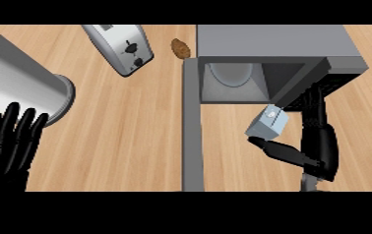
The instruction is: Pick up the milk, place it into the microwave and close the microwave
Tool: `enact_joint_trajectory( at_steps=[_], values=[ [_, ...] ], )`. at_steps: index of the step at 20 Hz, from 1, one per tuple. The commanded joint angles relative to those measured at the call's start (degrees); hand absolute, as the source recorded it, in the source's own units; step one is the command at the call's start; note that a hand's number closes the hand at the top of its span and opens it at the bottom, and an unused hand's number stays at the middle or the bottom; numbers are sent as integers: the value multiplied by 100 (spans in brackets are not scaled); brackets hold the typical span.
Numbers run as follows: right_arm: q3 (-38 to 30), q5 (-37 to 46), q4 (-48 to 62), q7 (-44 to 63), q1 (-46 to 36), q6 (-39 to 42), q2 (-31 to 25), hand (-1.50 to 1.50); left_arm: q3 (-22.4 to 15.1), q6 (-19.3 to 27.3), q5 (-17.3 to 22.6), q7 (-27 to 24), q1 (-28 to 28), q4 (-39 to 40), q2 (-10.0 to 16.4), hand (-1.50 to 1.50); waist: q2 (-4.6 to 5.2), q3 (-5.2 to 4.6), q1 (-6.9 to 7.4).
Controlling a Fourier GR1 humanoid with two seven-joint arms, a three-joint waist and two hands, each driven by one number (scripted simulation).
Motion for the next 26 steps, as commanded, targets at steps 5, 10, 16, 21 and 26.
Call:
enact_joint_trajectory(
  at_steps=[5, 10, 16, 21, 26],
  values=[
    [-15, -353, 1422, -1436, 38, -344, 124, -150, 275, -200, 416, 209, 196, -343, 103, -150, 3, 0, 13],
    [-298, -597, 2624, -2062, -491, -99, 128, -150, -263, 75, -236, 358, -5, -381, -121, -150, 5, 2, 9],
    [-850, -995, 3470, -2614, -814, 524, 80, -150, 369, -276, 334, 9, 255, -323, 16, -150, 4, 0, 15],
    [-1186, -1100, 4351, -3303, -943, 836, -224, -150, 243, -82, 221, 550, 119, -689, 17, -150, 7, 2, 14],
    [-1233, -1000, 5180, -3532, -1453, 896, -355, -150, 385, -400, 302, -260, 354, -64, 34, -150, 9, -1, 40]
  ],
)
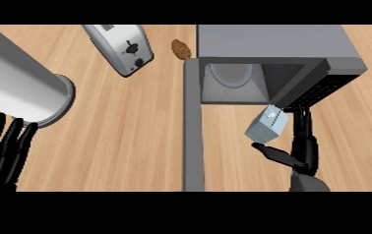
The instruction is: Pick up the milk, place it into the microwave and close the microwave
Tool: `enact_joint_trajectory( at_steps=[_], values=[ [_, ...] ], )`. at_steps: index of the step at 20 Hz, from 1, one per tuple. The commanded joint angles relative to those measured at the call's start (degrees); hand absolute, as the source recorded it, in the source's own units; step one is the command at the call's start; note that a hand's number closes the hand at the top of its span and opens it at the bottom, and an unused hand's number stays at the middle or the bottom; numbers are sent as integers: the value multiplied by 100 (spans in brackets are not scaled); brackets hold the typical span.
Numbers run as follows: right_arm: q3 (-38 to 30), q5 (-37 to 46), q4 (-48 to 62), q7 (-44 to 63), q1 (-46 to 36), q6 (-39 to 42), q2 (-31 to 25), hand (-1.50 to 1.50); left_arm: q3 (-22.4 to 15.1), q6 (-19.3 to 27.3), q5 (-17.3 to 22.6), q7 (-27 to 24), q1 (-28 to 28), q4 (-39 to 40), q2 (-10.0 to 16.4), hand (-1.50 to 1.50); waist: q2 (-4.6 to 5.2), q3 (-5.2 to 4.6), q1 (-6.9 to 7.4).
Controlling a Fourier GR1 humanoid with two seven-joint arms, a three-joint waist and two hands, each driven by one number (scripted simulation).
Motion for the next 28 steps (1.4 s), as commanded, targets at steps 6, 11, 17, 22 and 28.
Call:
enact_joint_trajectory(
  at_steps=[6, 11, 17, 22, 28],
  values=[
    [263, 783, 1410, -1021, -441, -139, -412, 150, 56, -123, 71, -234, -40, 255, 69, -150, 57, 35, 57],
    [121, 352, 1776, -1467, -783, 665, 0, 150, 22, -132, 79, -214, 186, 73, -37, -150, 46, 37, 52],
    [547, 499, 1399, -1930, -220, 1460, -14, 150, 130, 41, 34, -15, -159, 218, -32, -150, 38, 33, -42],
    [1061, 640, 237, -1815, 899, 1630, -13, 150, 488, -205, 398, -95, 122, 196, 132, -150, 18, 23, -80],
    [1332, 732, -842, -1014, 1196, 1085, 201, 150, 182, 0, 165, -31, -170, 414, -72, -150, 36, 30, -42]
  ],
)
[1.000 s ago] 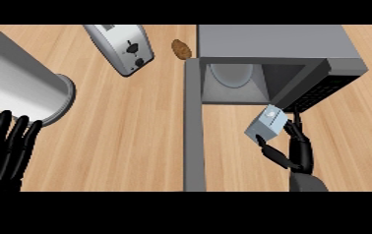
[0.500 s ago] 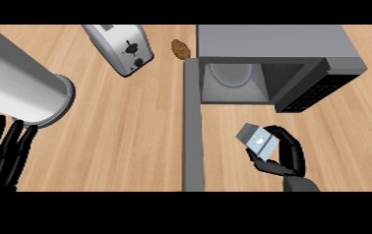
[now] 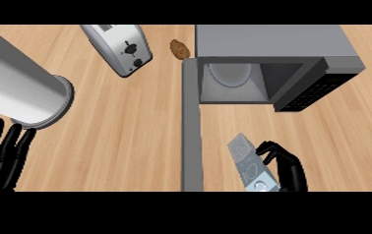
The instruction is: Pick up the milk, place it into the microwave and close the microwave
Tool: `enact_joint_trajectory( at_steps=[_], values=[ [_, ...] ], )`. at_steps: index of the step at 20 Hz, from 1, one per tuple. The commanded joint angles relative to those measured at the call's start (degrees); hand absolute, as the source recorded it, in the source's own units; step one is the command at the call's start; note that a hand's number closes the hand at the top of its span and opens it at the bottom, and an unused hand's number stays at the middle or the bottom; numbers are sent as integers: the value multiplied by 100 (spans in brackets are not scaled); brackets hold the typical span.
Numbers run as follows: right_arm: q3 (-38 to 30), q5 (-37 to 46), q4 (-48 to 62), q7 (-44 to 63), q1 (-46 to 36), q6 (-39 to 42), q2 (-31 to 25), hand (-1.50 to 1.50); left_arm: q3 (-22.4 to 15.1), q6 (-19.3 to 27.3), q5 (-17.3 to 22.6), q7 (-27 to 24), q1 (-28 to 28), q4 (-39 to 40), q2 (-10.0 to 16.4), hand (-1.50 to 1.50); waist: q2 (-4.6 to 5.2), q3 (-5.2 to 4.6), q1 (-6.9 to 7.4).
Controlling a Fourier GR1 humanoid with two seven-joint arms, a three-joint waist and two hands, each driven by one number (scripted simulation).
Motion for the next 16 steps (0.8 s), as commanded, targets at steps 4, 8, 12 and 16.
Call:
enact_joint_trajectory(
  at_steps=[4, 8, 12, 16],
  values=[
    [448, -12, -1465, 1030, 106, -831, 293, 150, 700, -139, 610, 245, -202, 96, 292, -150, 29, 22, 17],
    [742, 188, -1446, 1444, -403, -1306, 299, 150, 800, -146, 763, 439, -267, 76, 312, -150, 33, 25, 41],
    [928, 543, -1762, 2263, -822, -1756, 301, 150, 735, -226, 647, 165, -215, 219, 149, -150, 30, 23, 36],
    [551, 694, -990, 3001, -1982, -2317, 290, 150, 884, -468, 622, -47, -56, 375, 254, -150, 40, 23, 84]
  ],
)
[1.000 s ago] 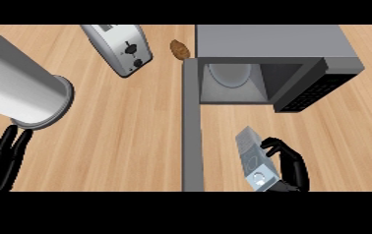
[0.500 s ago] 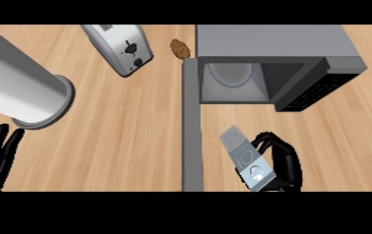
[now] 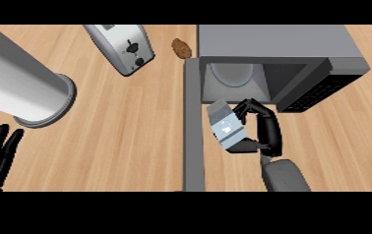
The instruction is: Pick up the milk, place it into the microwave and close the microwave
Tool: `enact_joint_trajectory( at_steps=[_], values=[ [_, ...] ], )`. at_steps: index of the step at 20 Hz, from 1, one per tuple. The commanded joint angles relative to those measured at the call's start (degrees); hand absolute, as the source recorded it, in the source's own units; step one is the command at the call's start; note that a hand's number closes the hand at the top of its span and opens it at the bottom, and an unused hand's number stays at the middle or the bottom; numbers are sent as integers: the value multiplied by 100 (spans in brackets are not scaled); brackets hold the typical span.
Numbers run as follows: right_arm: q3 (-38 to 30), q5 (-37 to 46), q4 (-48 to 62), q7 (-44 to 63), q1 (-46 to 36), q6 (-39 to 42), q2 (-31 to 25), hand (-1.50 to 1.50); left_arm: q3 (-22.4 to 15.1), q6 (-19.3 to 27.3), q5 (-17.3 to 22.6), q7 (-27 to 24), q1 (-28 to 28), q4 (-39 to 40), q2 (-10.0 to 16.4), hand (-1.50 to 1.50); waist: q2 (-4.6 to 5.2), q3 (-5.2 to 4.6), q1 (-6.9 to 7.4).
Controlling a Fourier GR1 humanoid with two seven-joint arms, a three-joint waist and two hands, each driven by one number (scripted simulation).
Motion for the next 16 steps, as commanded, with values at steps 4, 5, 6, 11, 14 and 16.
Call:
enact_joint_trajectory(
  at_steps=[4, 5, 6, 11, 14, 16],
  values=[
    [-499, 438, 1588, 684, -1689, -928, 24, 150, 158, -181, -6, -99, -119, 268, 122, -150, 25, 3, 63],
    [-664, 365, 1598, 836, -1839, -666, -295, 150, 364, -337, 343, -300, 156, 230, 78, -150, 16, 1, 74],
    [-674, 456, 1988, 797, -2219, -749, -209, 150, 145, -93, 42, 70, -295, 181, 127, -150, 27, 5, 52],
    [-1180, 475, 3400, 526, -3142, -1035, -427, 150, 156, -352, 53, -281, 44, 266, 1, -150, 47, 6, 142],
    [-1337, 591, 4165, 385, -3726, -1149, -698, 150, 56, -95, -54, 2, -581, 456, 72, -150, 126, 15, 233],
    [-1457, 643, 4465, 364, -3786, -1301, -1000, 150, 84, -297, 52, -194, -386, 509, 69, -150, 126, 13, 272]
  ],
)
